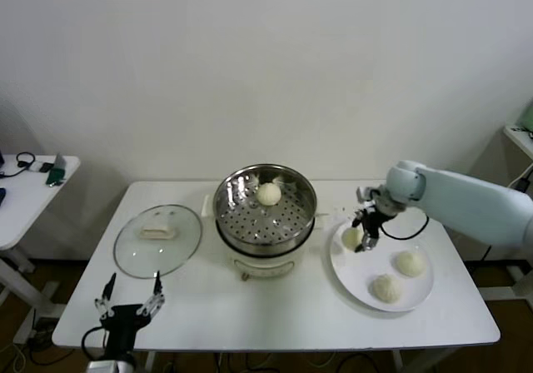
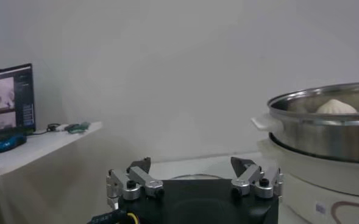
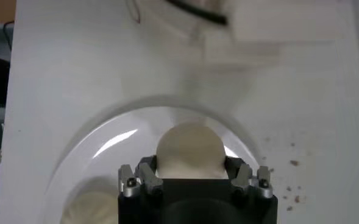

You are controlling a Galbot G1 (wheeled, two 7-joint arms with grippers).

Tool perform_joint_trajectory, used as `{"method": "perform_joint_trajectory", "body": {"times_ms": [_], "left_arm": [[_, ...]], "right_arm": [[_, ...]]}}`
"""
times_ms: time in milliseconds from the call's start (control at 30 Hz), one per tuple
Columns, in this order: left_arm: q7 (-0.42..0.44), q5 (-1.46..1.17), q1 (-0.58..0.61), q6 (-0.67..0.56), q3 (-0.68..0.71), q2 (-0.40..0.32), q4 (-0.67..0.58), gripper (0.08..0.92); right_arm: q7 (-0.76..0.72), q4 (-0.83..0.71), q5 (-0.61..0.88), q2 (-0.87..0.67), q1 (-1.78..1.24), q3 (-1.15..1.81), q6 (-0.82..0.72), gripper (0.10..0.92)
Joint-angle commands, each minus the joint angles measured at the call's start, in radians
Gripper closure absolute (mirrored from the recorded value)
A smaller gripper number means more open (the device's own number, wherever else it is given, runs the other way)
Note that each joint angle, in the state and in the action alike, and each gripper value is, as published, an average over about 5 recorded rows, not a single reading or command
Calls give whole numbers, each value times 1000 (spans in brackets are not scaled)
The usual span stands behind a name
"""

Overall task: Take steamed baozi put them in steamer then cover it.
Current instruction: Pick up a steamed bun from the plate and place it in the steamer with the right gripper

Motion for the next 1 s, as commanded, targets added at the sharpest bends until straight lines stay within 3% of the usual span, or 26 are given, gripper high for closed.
{"method": "perform_joint_trajectory", "body": {"times_ms": [33, 367, 700, 1000], "left_arm": [[2, 7, -17, 6, 30, -1, 4, 177], [-3, 28, -47, 12, 69, -7, -3, 177], [-5, 22, -29, 17, 65, 24, -46, 177], [-4, 18, -27, 20, 62, 52, -54, 177]], "right_arm": [[-14, 29, 215, 8, 378, -188, 8, 305], [28, 15, 413, 214, 487, -219, -26, 306], [78, -109, 451, 507, 342, -152, -65, 310], [78, -200, 435, 648, 235, -174, -66, 310]]}}
